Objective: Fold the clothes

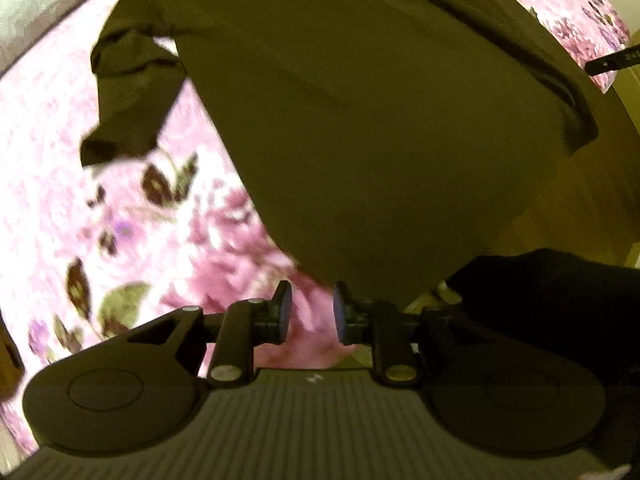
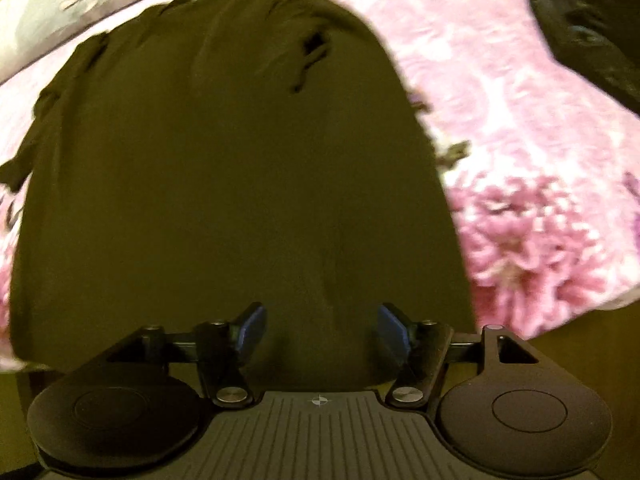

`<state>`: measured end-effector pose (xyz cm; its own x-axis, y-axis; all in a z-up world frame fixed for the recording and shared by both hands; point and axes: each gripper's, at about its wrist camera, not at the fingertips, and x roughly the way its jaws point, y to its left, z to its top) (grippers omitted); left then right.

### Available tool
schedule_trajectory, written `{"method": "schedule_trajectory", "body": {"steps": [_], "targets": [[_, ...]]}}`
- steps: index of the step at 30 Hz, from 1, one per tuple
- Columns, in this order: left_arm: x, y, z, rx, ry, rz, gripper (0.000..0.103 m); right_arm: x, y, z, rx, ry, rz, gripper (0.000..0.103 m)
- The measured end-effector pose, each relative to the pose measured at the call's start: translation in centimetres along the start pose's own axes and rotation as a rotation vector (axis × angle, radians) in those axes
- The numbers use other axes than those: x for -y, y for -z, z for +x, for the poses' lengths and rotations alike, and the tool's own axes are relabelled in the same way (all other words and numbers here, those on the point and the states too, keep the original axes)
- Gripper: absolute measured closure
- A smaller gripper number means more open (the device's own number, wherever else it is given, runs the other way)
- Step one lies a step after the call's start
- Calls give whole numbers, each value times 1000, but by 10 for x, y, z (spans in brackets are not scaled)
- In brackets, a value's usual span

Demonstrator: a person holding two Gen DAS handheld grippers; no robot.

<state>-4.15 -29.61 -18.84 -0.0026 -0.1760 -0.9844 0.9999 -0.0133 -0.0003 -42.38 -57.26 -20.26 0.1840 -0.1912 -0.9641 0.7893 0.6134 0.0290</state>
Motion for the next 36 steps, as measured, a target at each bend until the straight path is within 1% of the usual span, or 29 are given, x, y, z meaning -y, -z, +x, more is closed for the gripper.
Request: {"method": "schedule_trajectory", "body": {"steps": [4, 6, 9, 10, 12, 13, 14, 15, 16, 17, 18, 19, 20, 23, 25, 27, 28, 29, 30, 31, 32, 33, 36], "targets": [[14, -32, -2, 40, -16, 74, 85, 30, -2, -8, 46, 47, 43, 38], [22, -49, -2, 59, -23, 112, 84, 51, -6, -1, 53, 55, 60, 38], [37, -76, -1, 77, -28, 152, 78, 78, -20, 23, 48, 58, 60, 38], [44, -85, 4, 73, -27, 158, 78, 85, -26, 34, 42, 56, 45, 38], [60, -106, 16, 53, -26, 171, 78, 91, -34, 61, 5, 38, -24, 43], [68, -117, 22, 39, -26, 177, 78, 94, -38, 75, -14, 28, -61, 55], [77, -127, 29, 26, -26, 184, 78, 96, -42, 87, -31, 9, -97, 62], [86, -138, 34, 14, -25, 191, 78, 99, -46, 91, -36, -17, -125, 64], [97, -150, 37, 6, -18, 201, 78, 103, -50, 94, -40, -45, -151, 82], [107, -162, 40, 1, -8, 212, 78, 107, -56, 92, -57, -81, -170, 103], [117, -175, 42, 3, 7, 223, 78, 112, -61, 87, -74, -97, -187, 103], [127, -189, 44, 6, 21, 234, 78, 118, -68, 79, -73, -95, -211, 103], [135, -202, 44, 16, 30, 249, 78, 128, -77, 66, -51, -70, -236, 103], [158, -242, 42, 52, 51, 289, 78, 184, -117, 22, 57, 90, -238, 103], [168, -266, 41, 79, 57, 298, 78, 230, -148, -2, 140, 244, -210, 103], [174, -283, 41, 92, 61, 297, 78, 269, -177, -14, 224, 386, -178, 102], [177, -287, 43, 91, 58, 299, 78, 281, -190, -15, 246, 421, -155, 100], [179, -291, 44, 90, 55, 301, 78, 292, -202, -16, 265, 448, -131, 82], [181, -295, 46, 88, 52, 301, 78, 295, -210, -14, 275, 445, -112, 65], [181, -296, 47, 84, 47, 299, 77, 296, -218, -12, 283, 436, -95, 28], [180, -297, 47, 81, 41, 293, 77, 290, -221, -9, 286, 413, -89, 21], [176, -294, 47, 77, 32, 281, 77, 282, -223, -5, 289, 386, -85, 21], [155, -279, 44, 60, -6, 222, 74, 246, -221, 16, 246, 271, -104, 21]]}}
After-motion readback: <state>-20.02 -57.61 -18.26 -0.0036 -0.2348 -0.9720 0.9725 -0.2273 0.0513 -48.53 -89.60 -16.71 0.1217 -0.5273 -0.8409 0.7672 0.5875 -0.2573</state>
